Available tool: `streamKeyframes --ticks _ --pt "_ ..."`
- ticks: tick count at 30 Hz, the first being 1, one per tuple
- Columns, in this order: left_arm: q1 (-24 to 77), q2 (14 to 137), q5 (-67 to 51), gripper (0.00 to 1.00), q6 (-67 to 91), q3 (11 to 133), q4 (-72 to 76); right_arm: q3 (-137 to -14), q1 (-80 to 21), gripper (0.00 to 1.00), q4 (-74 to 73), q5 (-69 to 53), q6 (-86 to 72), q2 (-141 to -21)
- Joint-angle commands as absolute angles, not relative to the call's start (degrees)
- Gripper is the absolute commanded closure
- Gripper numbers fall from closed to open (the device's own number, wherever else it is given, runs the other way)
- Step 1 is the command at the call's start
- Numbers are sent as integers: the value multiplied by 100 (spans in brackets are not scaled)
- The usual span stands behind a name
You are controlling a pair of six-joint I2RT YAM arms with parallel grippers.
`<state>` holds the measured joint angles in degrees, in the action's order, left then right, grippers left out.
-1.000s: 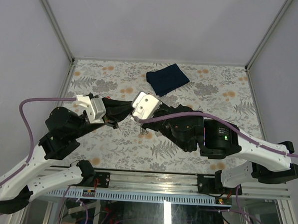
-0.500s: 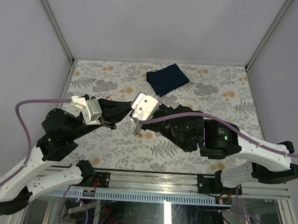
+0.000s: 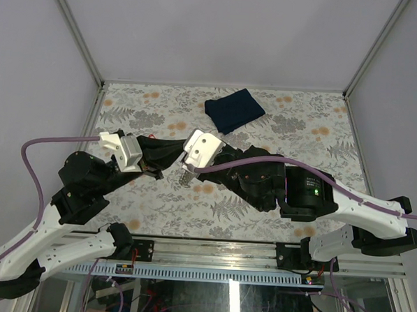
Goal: Put the keys on the keyring
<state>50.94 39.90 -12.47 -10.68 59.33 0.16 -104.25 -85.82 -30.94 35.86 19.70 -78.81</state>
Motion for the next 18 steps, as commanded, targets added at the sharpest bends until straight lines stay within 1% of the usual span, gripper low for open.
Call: streamKeyframes --ticks 1,12,18 --pt "5063 3960 -905 100 -988 5970 334 -10649 -8586 100 -2909 3457 1985 -7866" --pt "5063 3907 -487 100 -909 5932 343 -10565 -8583 100 -2848 3495 2012 -7807" --pt "5063 3899 -873 100 -947 5933 349 -10530 -8585 100 -2796 3516 2046 -7802"
